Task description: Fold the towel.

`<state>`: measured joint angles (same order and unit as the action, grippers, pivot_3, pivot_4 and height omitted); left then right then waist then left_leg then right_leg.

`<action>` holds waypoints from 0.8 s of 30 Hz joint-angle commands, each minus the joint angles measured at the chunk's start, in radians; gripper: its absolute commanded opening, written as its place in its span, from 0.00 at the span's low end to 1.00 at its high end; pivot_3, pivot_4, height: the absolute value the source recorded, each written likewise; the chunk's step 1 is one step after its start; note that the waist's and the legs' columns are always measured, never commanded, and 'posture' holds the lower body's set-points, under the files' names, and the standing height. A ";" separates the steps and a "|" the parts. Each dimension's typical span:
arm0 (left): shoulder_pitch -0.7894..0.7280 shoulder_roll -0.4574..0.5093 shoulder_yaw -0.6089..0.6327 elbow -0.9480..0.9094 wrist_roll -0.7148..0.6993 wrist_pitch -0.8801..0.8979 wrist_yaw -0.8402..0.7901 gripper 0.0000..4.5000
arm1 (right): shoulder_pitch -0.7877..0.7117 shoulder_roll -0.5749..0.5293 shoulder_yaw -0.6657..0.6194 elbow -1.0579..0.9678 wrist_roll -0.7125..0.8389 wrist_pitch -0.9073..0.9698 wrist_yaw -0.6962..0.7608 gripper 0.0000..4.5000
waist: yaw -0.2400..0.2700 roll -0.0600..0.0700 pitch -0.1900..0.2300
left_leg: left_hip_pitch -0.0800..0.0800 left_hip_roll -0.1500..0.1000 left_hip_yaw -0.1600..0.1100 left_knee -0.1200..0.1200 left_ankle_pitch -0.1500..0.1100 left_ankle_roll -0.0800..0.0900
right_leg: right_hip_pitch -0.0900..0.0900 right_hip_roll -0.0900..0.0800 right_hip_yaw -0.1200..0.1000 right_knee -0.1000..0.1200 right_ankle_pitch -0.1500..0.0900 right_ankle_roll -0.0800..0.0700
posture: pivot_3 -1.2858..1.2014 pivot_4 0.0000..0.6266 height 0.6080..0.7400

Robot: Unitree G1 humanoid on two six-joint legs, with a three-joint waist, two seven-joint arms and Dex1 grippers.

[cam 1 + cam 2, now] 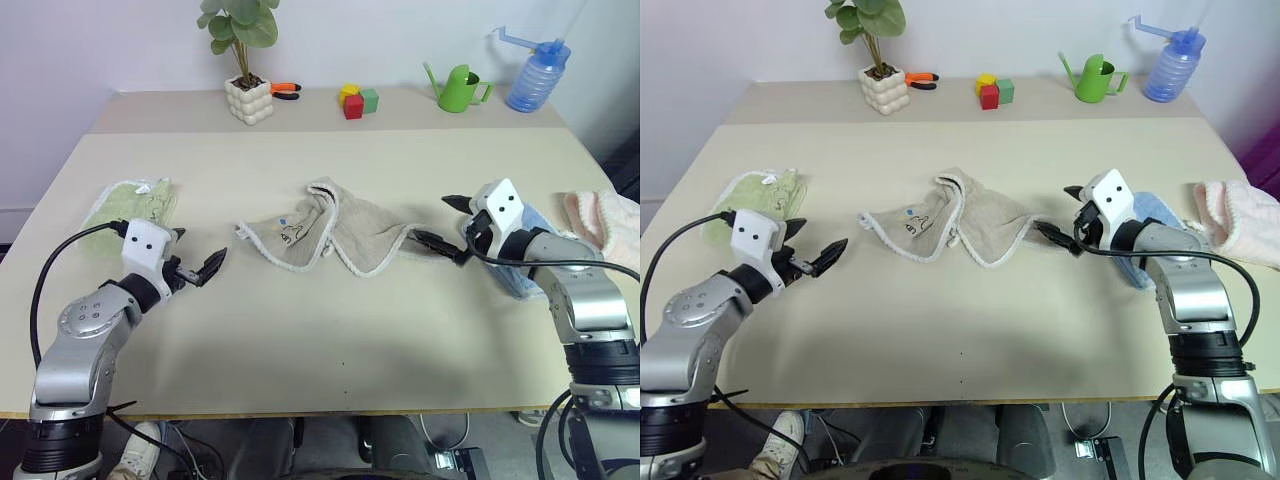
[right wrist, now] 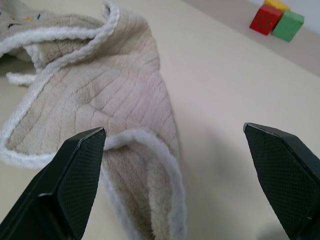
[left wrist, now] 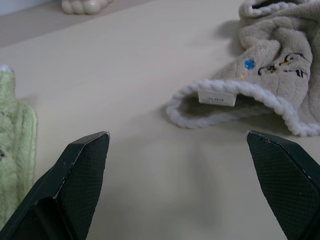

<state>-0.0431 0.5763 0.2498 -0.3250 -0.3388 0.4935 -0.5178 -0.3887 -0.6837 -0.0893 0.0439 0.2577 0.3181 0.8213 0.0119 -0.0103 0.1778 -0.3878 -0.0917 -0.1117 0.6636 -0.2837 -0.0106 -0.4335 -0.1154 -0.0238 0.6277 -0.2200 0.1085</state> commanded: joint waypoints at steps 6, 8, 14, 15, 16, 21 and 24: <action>-0.017 -0.002 0.024 -0.036 0.006 -0.017 0.039 0.99 | -0.109 0.029 0.026 0.052 -0.019 -0.045 -0.002 1.00 | -0.002 0.000 0.000 | 0.000 0.000 0.000 0.000 0.000 0.000 | 0.000 0.000 0.000 0.000 0.000 0.000 | 0.52 0.24 0.94; -0.029 -0.003 0.012 -0.039 0.002 -0.015 0.037 0.99 | -0.114 0.029 0.022 0.051 -0.016 -0.042 -0.001 1.00 | 0.002 0.000 0.000 | 0.000 0.000 0.000 0.000 0.000 0.000 | 0.000 0.000 0.000 0.000 0.000 0.000 | 0.52 0.24 0.94; -0.068 0.005 -0.033 -0.054 -0.005 -0.003 0.017 0.99 | -0.059 0.026 0.012 0.000 -0.011 -0.024 -0.016 1.00 | 0.001 0.000 0.000 | 0.000 0.000 0.000 0.000 0.000 0.000 | 0.000 0.000 0.000 0.000 0.000 0.000 | 0.52 0.24 0.94; -0.086 0.004 -0.051 -0.057 -0.005 -0.004 0.009 0.99 | -0.048 0.029 0.014 -0.008 -0.012 -0.021 -0.023 1.00 | 0.000 0.000 0.000 | 0.000 0.000 0.000 0.000 0.000 0.000 | 0.000 0.000 0.000 0.000 0.000 0.000 | 0.52 0.24 0.94; -0.106 0.001 -0.075 -0.062 -0.006 -0.007 -0.003 0.99 | -0.034 0.034 0.017 -0.024 -0.014 -0.018 -0.030 1.00 | 0.001 0.000 0.000 | 0.000 0.000 0.000 0.000 0.000 0.000 | 0.000 0.000 0.000 0.000 0.000 0.000 | 0.52 0.24 0.94; -0.181 0.010 -0.216 -0.054 0.020 -0.051 -0.103 0.99 | -0.018 0.049 0.026 -0.073 -0.012 0.007 -0.054 1.00 | 0.000 0.000 0.000 | 0.000 0.000 0.000 0.000 0.000 0.000 | 0.000 0.000 0.000 0.000 0.000 0.000 | 0.52 0.24 0.94; -0.207 0.019 -0.299 -0.059 0.019 -0.063 -0.185 0.99 | -0.015 0.063 0.011 -0.090 0.012 0.032 -0.068 1.00 | -0.003 0.000 0.000 | 0.000 0.000 0.000 0.000 0.000 -0.001 | 0.000 0.000 0.000 0.000 0.000 0.000 | 0.52 0.24 0.94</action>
<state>-0.2393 0.5816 -0.0255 -0.3492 -0.3219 0.4508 -0.6624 -0.3982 -0.6286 -0.0532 -0.0035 0.2436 0.3408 0.7629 0.0089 -0.0101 0.1777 -0.3878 -0.0917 -0.1116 0.6637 -0.2833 -0.0112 -0.4334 -0.1150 -0.0241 0.6277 -0.2199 0.1085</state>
